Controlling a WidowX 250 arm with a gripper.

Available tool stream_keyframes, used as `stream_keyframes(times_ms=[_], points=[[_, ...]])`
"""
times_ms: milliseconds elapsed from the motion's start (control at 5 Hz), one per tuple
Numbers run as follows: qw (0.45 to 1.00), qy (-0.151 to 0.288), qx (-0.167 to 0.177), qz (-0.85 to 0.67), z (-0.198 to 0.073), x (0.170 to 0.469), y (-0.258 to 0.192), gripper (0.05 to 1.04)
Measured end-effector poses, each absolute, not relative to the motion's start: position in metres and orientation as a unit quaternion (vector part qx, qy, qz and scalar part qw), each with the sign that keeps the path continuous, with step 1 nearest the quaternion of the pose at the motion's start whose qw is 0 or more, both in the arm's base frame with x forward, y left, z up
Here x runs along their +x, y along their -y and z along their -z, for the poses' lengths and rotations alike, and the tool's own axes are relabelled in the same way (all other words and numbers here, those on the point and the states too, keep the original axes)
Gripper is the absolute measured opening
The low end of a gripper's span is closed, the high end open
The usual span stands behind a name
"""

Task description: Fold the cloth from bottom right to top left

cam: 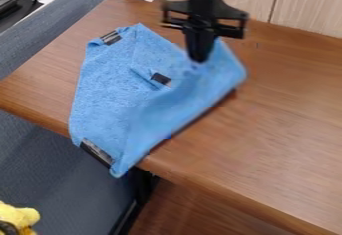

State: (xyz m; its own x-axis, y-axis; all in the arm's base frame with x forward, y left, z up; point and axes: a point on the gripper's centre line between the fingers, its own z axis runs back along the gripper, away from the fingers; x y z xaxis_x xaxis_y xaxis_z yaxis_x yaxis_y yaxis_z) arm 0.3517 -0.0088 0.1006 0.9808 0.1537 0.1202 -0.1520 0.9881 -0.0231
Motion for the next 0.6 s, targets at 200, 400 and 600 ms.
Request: stream_keyframes(times_ms=[200, 400, 600], points=[[0.994, 0.045, -0.017, -0.099, -0.080, 0.359, -0.016, 0.078], [0.992, 0.028, -0.014, -0.122, -0.058, 0.363, -0.035, 0.097], [0.993, 0.011, -0.012, -0.120, -0.051, 0.364, -0.039, 0.269]])
